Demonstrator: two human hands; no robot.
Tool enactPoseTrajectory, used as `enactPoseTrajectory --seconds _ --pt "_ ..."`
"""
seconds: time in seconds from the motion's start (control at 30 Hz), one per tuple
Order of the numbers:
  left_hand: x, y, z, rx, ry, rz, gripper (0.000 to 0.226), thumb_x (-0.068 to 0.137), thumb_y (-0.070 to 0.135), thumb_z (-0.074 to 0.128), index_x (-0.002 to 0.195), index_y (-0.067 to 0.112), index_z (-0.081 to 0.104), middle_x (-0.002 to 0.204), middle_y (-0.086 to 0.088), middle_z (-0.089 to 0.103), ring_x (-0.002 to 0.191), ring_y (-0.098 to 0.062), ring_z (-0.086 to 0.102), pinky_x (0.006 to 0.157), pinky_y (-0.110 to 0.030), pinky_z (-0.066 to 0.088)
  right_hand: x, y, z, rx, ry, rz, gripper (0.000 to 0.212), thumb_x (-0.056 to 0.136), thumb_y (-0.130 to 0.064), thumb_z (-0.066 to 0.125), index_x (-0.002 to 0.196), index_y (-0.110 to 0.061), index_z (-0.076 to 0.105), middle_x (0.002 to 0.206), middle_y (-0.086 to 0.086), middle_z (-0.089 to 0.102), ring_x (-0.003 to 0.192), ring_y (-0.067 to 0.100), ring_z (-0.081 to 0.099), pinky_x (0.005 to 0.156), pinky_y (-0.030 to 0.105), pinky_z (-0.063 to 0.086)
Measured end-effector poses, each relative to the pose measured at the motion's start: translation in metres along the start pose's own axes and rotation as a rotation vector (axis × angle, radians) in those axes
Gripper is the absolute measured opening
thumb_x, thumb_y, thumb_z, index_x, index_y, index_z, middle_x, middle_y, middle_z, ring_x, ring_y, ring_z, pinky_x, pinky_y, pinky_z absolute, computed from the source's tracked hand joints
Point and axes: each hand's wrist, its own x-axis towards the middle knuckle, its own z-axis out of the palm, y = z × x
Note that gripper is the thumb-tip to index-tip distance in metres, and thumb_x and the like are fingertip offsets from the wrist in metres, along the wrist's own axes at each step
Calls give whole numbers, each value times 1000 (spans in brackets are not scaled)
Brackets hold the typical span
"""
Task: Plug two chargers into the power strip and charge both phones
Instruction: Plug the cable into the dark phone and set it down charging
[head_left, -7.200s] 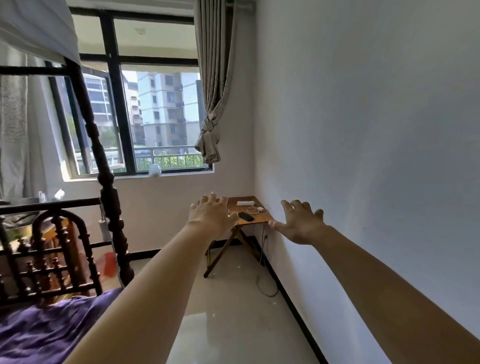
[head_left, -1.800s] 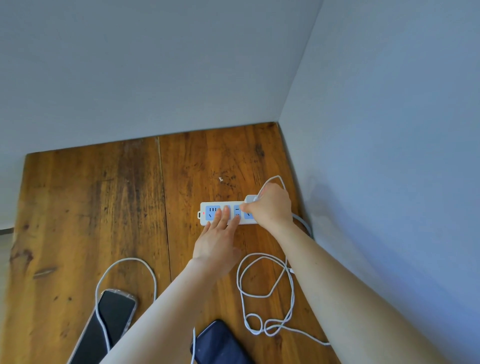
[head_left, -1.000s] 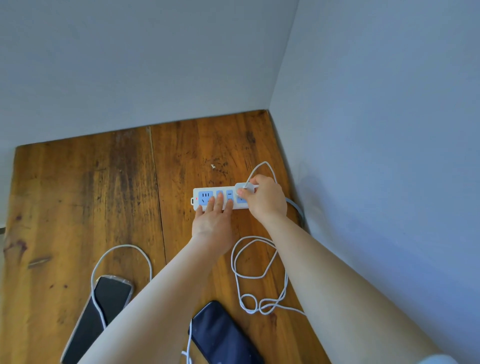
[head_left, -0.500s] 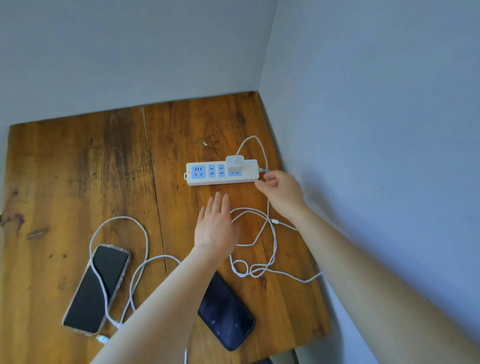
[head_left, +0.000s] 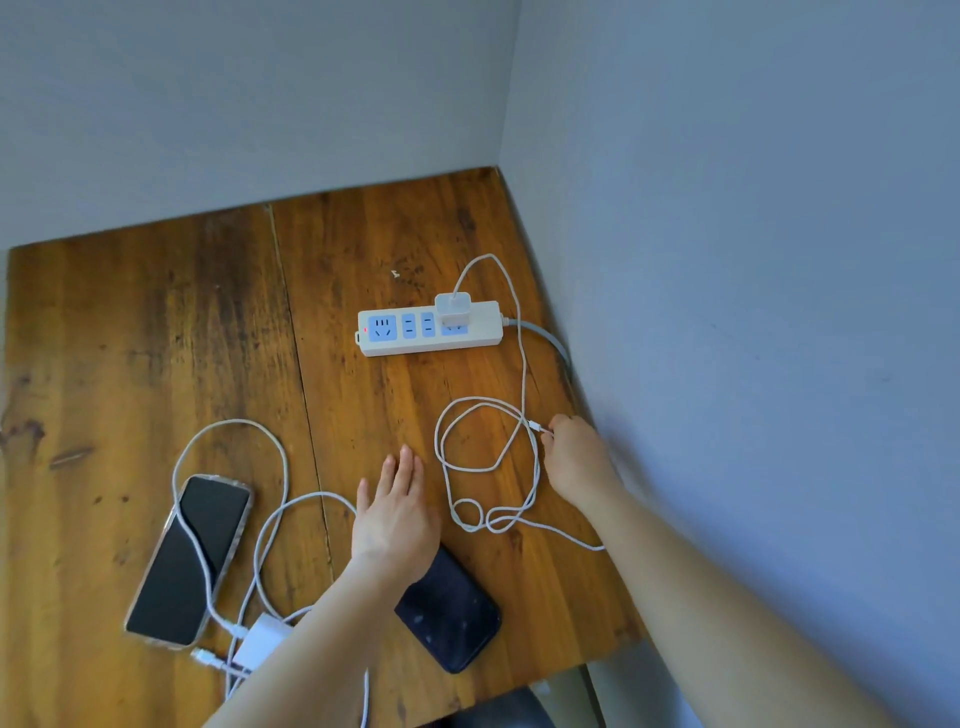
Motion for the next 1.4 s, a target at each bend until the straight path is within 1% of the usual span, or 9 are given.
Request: enactPoseTrajectory --seconds 0.13,0.23,0.37,0.5,0.67,0.8,1.03,1.23,1.4 --pt "-2 7 0 -1 21 -37 63 98 41 29 152 17 7 161 -2 -3 147 -24 -8 115 -47 -7 -21 8 4 60 45 -63 29 98 -35 41 95 -15 62 84 2 61 72 13 59 58 22 46" --pt "-26 16 13 -88 102 -70 62 97 40 28 152 17 12 161 -2 6 146 -23 -9 111 -45 -16 -45 15 11 54 96 -106 28 93 -40 47 93 -17 64 77 -4 56 67 11 56 51 17 37" --pt "-69 18 43 -133 176 -53 67 96 35 31 152 16 1 161 -5 -7 145 -25 -17 113 -42 -13 -83 20 26 -8 89 -93 48 87 -55 38 103 -17 63 89 -3 58 86 16 58 69 31 51" --pt "-101 10 64 -115 176 0 73 96 34 39 151 16 -5 159 -14 -13 146 -30 -10 117 -41 -1 -127 22 42 -40 -38 -105 57 93 -54 20 113 -19 60 113 6 60 108 26 52 92 46 42" --pt "-133 20 77 -389 182 -154 84 90 37 56 151 11 5 153 -21 17 137 -35 20 111 -41 22 -170 33 61 -19 -27 -125 47 98 -41 21 97 -18 61 102 6 60 100 24 51 86 43 40" --pt "-125 46 70 -880 83 -655 96 83 39 68 151 12 5 149 -19 21 137 -34 18 107 -47 29 -188 47 70 -14 -34 -112 40 99 -37 27 107 -19 61 110 6 60 104 23 50 89 42 40" --pt "-94 48 68 -830 106 -764 111 70 39 81 149 9 8 146 -24 28 136 -38 25 106 -49 31 -197 72 72 38 10 -96 33 97 -34 38 106 -16 64 106 5 62 100 20 53 82 35 43" --pt "-88 49 57 -979 94 -819 97 66 28 86 139 9 25 138 -22 42 119 -42 50 88 -49 49 -206 82 67 181 25 -87 27 95 -35 49 103 -16 66 99 1 65 91 14 58 76 31 53" --pt "-103 48 50 -1139 151 -694 45 81 20 74 119 4 56 121 -14 63 106 -33 61 83 -40 52 -213 83 49 285 -2 -65 22 92 -37 55 94 -18 66 93 -2 67 85 11 61 70 25 51"
